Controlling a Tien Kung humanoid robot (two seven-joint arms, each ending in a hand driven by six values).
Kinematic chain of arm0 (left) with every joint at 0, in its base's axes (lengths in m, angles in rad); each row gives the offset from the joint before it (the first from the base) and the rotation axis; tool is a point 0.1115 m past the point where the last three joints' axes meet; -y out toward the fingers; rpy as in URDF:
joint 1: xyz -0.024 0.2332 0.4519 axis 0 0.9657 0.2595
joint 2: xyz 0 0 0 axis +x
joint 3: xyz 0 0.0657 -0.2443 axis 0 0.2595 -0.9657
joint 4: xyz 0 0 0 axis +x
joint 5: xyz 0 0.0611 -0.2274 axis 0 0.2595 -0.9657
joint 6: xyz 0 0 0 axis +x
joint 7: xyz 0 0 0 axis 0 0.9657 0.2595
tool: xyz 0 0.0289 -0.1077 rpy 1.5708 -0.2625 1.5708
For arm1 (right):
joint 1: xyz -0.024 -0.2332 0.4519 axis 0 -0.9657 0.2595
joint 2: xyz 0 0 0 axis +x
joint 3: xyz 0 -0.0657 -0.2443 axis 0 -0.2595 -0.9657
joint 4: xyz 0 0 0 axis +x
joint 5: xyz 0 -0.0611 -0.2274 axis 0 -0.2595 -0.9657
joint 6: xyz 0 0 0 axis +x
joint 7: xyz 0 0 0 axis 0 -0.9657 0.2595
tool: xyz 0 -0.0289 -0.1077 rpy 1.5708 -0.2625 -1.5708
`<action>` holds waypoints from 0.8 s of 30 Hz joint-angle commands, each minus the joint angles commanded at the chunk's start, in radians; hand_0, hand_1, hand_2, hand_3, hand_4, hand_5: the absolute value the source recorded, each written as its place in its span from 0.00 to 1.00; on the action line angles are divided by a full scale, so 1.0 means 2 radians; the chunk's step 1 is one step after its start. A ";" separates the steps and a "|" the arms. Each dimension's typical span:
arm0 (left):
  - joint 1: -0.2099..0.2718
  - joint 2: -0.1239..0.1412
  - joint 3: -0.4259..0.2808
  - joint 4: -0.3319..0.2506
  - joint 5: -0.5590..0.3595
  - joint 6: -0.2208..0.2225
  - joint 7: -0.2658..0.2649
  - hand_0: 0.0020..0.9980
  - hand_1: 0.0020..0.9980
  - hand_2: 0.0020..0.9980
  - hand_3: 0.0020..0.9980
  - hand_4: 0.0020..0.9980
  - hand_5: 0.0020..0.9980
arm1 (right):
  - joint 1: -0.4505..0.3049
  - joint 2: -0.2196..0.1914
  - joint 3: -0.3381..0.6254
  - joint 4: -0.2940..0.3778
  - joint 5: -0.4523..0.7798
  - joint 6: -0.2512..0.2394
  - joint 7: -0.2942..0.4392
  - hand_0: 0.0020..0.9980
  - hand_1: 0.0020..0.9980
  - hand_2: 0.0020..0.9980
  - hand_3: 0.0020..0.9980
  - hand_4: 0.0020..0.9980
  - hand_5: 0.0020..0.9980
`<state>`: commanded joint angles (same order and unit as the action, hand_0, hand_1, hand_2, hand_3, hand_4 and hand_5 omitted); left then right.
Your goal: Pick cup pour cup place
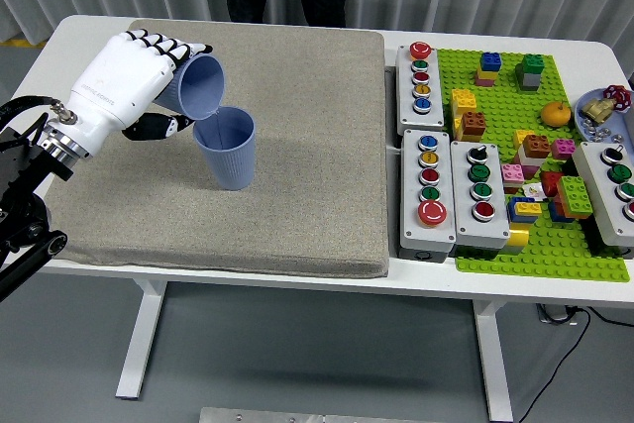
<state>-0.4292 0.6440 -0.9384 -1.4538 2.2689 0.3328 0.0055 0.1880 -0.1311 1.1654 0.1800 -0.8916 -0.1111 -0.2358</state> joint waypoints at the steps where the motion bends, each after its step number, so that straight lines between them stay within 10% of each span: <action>1: 0.000 0.000 0.000 0.000 0.000 0.000 0.000 0.46 0.50 0.55 0.57 0.63 0.01 | 0.000 0.000 0.000 0.000 0.000 0.000 0.000 0.75 0.72 0.73 0.64 0.18 0.42; 24: -0.001 0.004 0.016 -0.004 0.000 0.013 0.014 0.47 0.51 0.55 0.57 0.61 0.00 | -0.002 0.001 0.001 0.000 -0.001 0.000 0.000 0.75 0.72 0.74 0.64 0.18 0.42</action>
<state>-0.4309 0.6526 -0.9070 -1.4614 2.2689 0.3590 0.0339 0.1837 -0.1297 1.1673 0.1800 -0.8943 -0.1117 -0.2357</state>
